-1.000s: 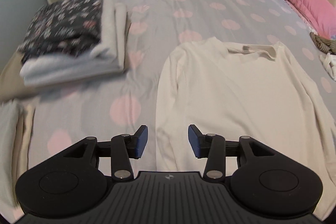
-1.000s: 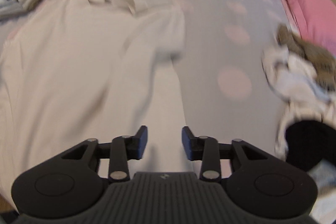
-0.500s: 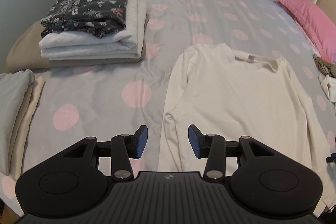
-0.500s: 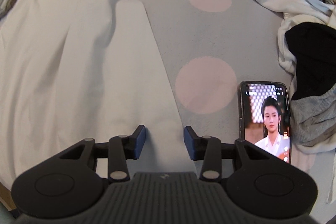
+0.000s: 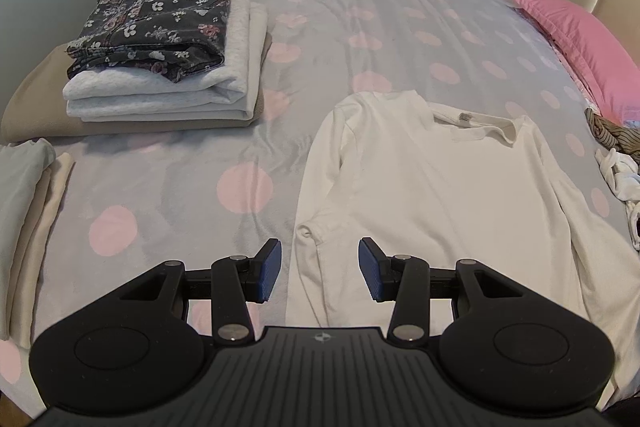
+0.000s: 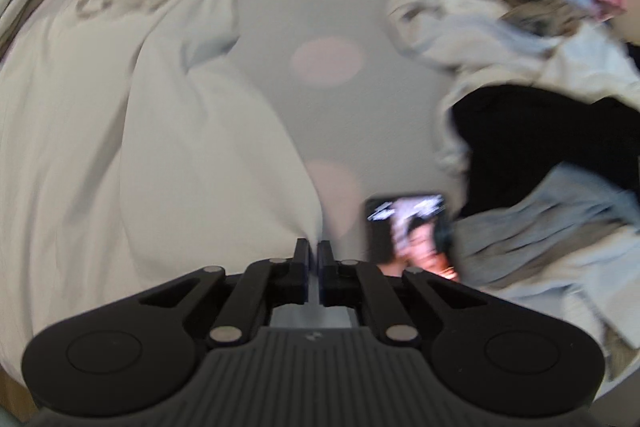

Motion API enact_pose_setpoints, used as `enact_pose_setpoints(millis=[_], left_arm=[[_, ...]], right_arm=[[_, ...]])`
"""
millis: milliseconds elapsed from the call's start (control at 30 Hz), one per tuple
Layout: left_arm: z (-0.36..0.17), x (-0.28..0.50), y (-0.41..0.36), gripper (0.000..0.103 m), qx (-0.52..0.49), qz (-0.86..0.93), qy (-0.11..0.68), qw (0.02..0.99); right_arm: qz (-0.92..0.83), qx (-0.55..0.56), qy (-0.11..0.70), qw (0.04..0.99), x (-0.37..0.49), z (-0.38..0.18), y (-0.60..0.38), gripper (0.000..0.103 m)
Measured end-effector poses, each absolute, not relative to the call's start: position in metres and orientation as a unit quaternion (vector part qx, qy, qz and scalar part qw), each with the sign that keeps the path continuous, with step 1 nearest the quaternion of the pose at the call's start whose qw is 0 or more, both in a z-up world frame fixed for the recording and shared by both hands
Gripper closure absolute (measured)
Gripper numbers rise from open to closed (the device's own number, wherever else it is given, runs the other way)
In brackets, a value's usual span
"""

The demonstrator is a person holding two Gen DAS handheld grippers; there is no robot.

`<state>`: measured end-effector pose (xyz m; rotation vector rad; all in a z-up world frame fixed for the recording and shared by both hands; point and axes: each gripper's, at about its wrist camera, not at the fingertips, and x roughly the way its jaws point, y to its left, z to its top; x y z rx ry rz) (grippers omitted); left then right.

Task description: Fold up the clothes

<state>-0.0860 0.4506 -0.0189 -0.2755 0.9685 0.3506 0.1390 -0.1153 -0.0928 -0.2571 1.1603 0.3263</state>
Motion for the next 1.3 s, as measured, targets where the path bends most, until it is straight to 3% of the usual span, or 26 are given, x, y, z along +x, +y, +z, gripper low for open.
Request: enact_pose_setpoints(millis=[333, 567, 667, 800, 900, 1300], left_arm=[[-0.02, -0.082, 0.452, 0.063, -0.126, 0.173, 0.467, 0.858], [-0.025, -0.078, 0.455, 0.063, -0.116, 0.181, 0.476, 0.853], [-0.027, -0.073, 0.454, 0.063, -0.109, 0.179, 0.481, 0.851], [-0.028, -0.068, 0.45, 0.063, -0.098, 0.172, 0.485, 0.852], [-0.028, -0.063, 0.445, 0.062, -0.084, 0.164, 0.487, 0.853], [-0.033, -0.063, 0.443, 0.061, -0.066, 0.165, 0.496, 0.85]], right_arm=[[0.079, -0.183, 0.49, 0.848, 0.205, -0.029, -0.127, 0.099], [-0.016, -0.233, 0.456, 0.859, 0.26, -0.018, -0.144, 0.103], [-0.018, -0.205, 0.463, 0.862, 0.27, -0.023, -0.155, 0.102], [0.018, -0.168, 0.486, 0.858, 0.264, -0.042, -0.161, 0.094], [0.031, -0.145, 0.503, 0.851, 0.249, -0.061, -0.167, 0.066], [0.004, 0.003, 0.558, 0.83, 0.197, -0.132, -0.234, 0.059]])
